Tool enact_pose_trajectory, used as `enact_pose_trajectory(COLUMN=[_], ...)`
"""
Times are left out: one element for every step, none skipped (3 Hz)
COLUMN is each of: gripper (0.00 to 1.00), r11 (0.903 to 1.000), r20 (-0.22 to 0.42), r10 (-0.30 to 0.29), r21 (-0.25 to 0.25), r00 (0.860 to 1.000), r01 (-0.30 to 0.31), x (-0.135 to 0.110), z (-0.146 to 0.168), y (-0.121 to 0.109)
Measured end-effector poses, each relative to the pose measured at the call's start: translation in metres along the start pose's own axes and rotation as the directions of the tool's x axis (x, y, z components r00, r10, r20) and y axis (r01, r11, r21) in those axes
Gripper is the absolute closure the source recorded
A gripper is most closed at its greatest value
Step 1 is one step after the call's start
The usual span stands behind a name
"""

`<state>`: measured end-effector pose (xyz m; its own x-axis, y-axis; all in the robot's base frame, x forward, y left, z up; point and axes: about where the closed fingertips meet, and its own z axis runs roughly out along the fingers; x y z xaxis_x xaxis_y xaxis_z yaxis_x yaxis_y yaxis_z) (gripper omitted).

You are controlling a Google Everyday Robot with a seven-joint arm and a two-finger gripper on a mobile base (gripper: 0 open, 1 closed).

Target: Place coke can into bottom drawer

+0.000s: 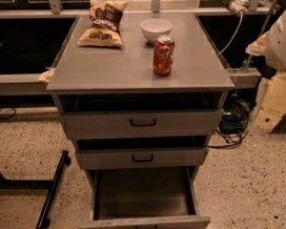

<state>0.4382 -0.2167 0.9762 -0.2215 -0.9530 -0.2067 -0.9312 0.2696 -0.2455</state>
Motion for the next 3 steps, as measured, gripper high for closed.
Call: enact_pose_trajectory(gripper=[0.00,0.00,0.00], r11=[0.9998,0.9992,0.9992], r20=[0.011,0.054,0.109], r10=[-0.006,-0.019,-0.030], r21=[0.018,0.036,0.029], r00=[1.000,0.998,0.994], r01=[0.006,0.017,0.027], x=[-0.003,-0.016,-0.034], z=[0.000,0.013,0.034], y=[-0.006,-0.034,-0.069])
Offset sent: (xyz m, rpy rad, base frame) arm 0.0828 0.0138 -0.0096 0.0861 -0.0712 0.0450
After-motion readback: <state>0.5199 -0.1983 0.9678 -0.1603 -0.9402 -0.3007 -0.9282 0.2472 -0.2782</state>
